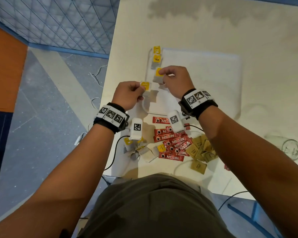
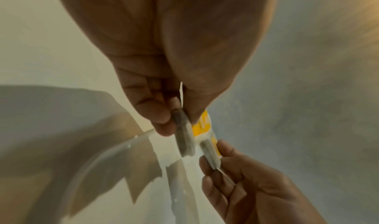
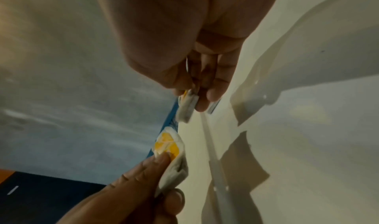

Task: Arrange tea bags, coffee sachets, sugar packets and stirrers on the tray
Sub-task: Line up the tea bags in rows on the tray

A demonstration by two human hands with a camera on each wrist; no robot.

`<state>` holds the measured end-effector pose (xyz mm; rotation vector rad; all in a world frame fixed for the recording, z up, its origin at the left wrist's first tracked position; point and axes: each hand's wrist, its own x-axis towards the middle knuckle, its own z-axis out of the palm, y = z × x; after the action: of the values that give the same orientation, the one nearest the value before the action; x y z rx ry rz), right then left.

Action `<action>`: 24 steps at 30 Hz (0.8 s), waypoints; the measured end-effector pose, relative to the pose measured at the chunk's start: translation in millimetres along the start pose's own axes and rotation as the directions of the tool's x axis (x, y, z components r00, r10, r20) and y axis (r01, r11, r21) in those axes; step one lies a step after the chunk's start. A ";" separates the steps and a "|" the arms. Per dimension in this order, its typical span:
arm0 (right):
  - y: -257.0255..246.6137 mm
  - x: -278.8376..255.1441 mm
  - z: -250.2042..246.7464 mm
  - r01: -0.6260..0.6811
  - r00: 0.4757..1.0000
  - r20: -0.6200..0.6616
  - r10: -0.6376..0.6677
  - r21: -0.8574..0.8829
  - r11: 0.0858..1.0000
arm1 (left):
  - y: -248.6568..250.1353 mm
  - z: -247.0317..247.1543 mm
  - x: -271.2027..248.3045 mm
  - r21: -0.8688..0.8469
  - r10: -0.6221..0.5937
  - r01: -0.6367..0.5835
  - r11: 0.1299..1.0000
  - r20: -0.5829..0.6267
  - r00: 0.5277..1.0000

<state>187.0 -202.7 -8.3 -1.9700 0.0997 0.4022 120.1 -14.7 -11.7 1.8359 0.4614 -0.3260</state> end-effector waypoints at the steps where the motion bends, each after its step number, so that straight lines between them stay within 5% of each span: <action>1: 0.9 5.6 0.0 0.013 1.000 0.002 -0.013 -0.028 1.000 | 0.3 1.6 5.4 0.003 -0.010 0.010 1.000 -0.008 1.000; 8: 7.3 36.5 7.1 0.097 0.995 0.013 -0.096 -0.245 0.965 | -1.9 14.3 32.5 -0.109 -0.079 0.070 0.992 -0.075 0.994; 15: 9.6 46.9 19.2 0.134 0.991 0.011 -0.136 -0.272 0.953 | -4.9 18.3 44.6 -0.126 -0.119 0.105 0.986 -0.107 0.987; 24: 11.9 51.9 28.3 0.045 0.998 -0.030 -0.061 -0.372 0.927 | -7.8 13.8 43.9 -0.063 -0.144 0.137 0.989 -0.115 0.983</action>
<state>226.2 -176.6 -46.0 -2.3503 -0.0053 0.3644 155.4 -19.2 -41.9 1.7791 0.6787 -0.2971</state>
